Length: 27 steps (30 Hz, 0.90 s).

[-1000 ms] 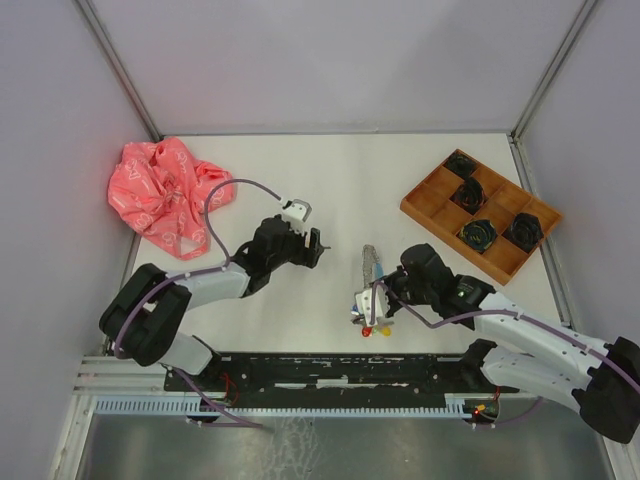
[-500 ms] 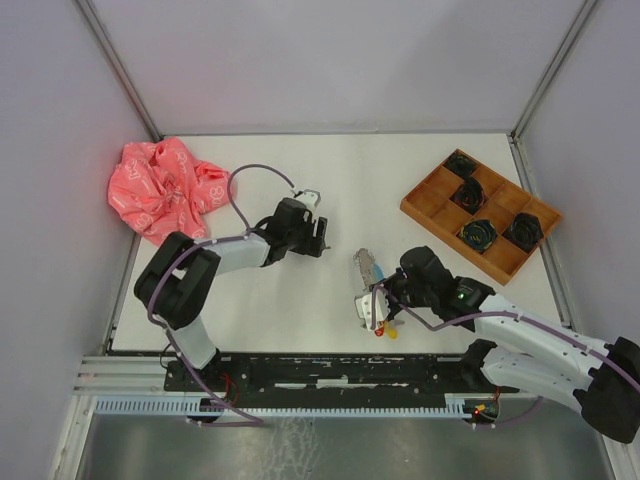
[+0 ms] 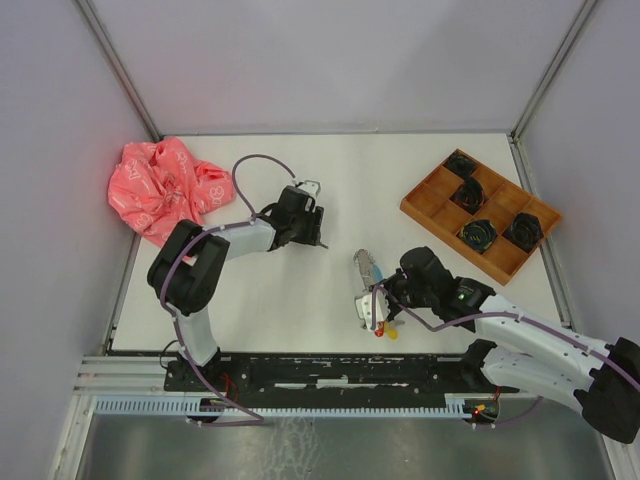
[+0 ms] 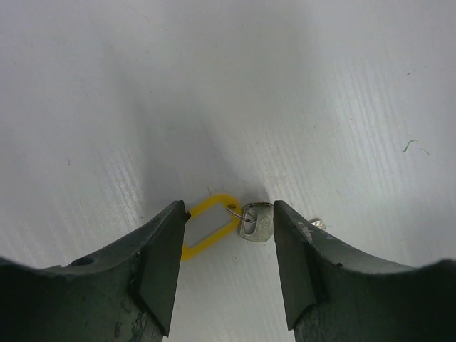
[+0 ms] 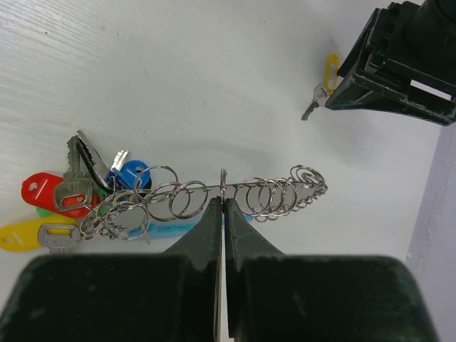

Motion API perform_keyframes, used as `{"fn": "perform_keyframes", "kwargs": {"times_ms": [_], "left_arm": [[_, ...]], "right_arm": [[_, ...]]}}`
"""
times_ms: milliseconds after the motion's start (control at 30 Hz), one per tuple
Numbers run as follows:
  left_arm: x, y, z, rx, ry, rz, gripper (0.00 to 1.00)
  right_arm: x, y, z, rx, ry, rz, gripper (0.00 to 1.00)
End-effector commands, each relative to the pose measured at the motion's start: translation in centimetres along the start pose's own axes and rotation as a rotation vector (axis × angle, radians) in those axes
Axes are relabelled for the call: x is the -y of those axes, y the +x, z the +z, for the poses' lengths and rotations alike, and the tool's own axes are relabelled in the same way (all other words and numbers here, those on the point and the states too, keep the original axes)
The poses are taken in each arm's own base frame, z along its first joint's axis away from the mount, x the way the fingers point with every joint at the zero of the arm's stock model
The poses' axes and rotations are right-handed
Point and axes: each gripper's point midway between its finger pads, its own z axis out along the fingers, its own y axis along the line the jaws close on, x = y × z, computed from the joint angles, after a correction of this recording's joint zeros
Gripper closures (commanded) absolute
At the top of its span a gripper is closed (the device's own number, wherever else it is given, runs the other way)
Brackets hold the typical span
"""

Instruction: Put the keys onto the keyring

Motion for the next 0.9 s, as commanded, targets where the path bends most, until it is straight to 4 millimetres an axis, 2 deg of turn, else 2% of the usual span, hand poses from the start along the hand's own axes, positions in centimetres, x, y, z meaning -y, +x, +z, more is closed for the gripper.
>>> {"fn": "perform_keyframes", "kwargs": {"times_ms": [0,100,267,567,700,867], "left_arm": [[0.3,1.5,-0.5,-0.061,0.017,-0.029,0.43],[0.1,1.8,-1.2,-0.060,0.010,-0.027,0.47],[0.5,1.9,-2.5,-0.063,0.034,-0.031,0.47],[4.5,4.3,-6.2,-0.084,0.230,-0.142,0.39],[4.2,3.1,-7.8,-0.017,0.217,-0.127,0.34],[2.9,1.6,-8.3,0.100,0.164,-0.031,0.37]], "right_arm": [[1.1,-1.3,-0.4,0.044,0.047,-0.025,0.99],[1.1,-1.3,-0.3,0.045,0.045,-0.024,0.99],[0.9,-1.4,-0.3,0.045,0.040,-0.024,0.99],[0.8,-1.3,-0.2,0.039,0.040,-0.031,0.99],[0.8,-1.4,-0.3,0.038,0.040,-0.033,0.99],[0.7,-1.5,-0.3,0.039,0.036,-0.033,0.99]]}}
